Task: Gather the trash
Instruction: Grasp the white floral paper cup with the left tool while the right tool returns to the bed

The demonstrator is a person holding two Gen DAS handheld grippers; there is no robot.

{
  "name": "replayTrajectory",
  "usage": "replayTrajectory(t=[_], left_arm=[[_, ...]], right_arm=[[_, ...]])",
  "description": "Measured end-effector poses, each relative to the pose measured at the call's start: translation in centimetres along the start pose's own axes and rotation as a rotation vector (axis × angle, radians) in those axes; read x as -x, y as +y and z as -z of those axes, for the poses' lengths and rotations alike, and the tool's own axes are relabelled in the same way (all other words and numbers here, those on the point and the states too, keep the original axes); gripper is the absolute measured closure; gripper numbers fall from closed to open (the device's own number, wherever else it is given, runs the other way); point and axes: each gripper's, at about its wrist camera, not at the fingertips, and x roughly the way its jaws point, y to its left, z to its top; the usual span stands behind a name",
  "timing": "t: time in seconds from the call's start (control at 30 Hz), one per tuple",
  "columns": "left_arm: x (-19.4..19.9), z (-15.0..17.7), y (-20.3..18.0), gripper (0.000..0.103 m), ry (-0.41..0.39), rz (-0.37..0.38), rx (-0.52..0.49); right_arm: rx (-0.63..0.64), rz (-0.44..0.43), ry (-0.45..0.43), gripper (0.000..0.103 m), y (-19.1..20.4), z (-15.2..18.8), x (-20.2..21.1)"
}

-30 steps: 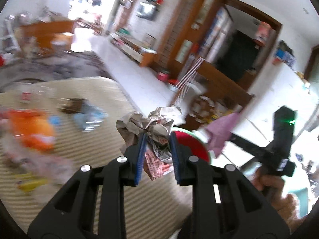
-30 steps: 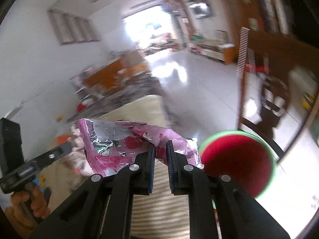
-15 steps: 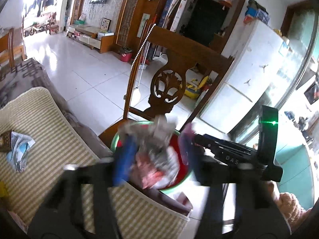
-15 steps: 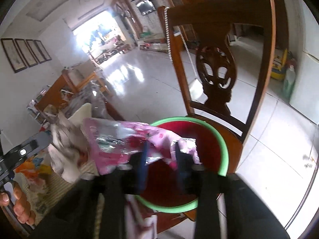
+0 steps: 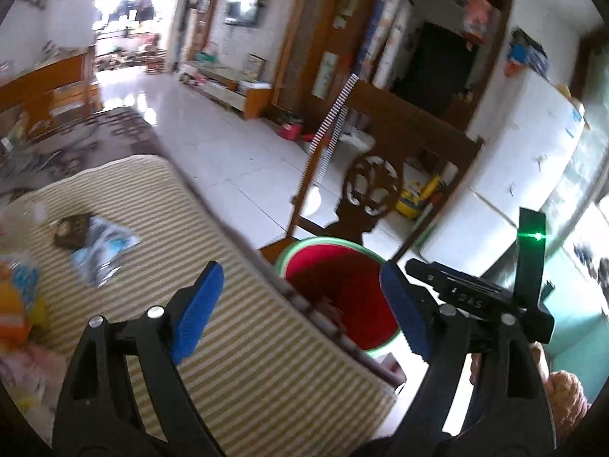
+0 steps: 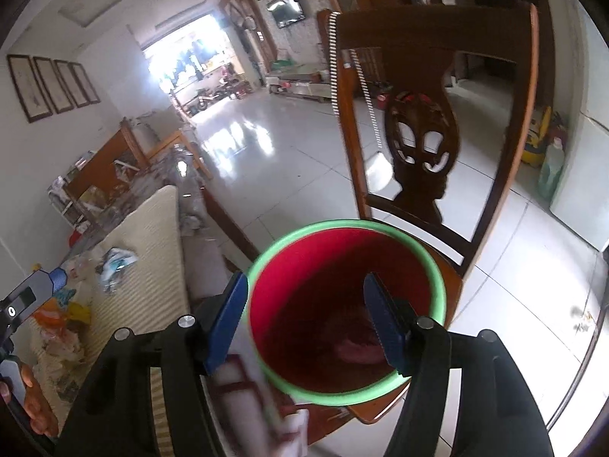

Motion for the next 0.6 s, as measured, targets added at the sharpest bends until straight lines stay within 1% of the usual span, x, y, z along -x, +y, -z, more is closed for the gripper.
replayTrajectory(t=[0.1,0.17,0.3,0.33,0.4,0.43,0.47,0.53,0.6], left_arm=[[3.1,0.7,2.2,0.02,-0.031,-0.064,0.062],[5.4,1.8,3.9,0.02,-0.043,-0.12,0.109],[9.6,5.0,7.6,0.02,-0.042,-0.226,0.19],[10.6,6.3,8.8,0.02,-0.035,-0.28,0.205],[11.6,8.2,10.4,0.018,-0.023,-0.355,0.225],[11.9,9.5,11.6,0.018,0.002,-0.393,0.262],[12.0,10.5,12.7,0.018,0.021,-0.394,0.313],[12.4,12.2,14.8,0.018,0.033,-0.362,0.437],[12.1,12.7,15.7,0.018,0.04,-0.332,0.49]], right_arm=[[0.029,-0.036,-0.013,0.039,2.1,-0.2,0.8],[0.051,-0.07,-0.023,0.038,3.7,-0.3,1.6],[0.088,-0.16,-0.043,0.037,7.5,-0.6,3.3],[0.101,-0.186,-0.044,0.037,8.6,-0.6,3.7],[0.129,-0.233,-0.044,0.036,10.6,-0.6,4.3],[0.149,-0.269,-0.04,0.035,12.0,-0.5,4.7],[0.16,-0.295,-0.035,0.032,12.8,-0.5,4.8],[0.179,-0.366,-0.01,0.031,15.0,0.0,5.0],[0.205,-0.404,0.015,0.031,16.8,0.5,4.9]])
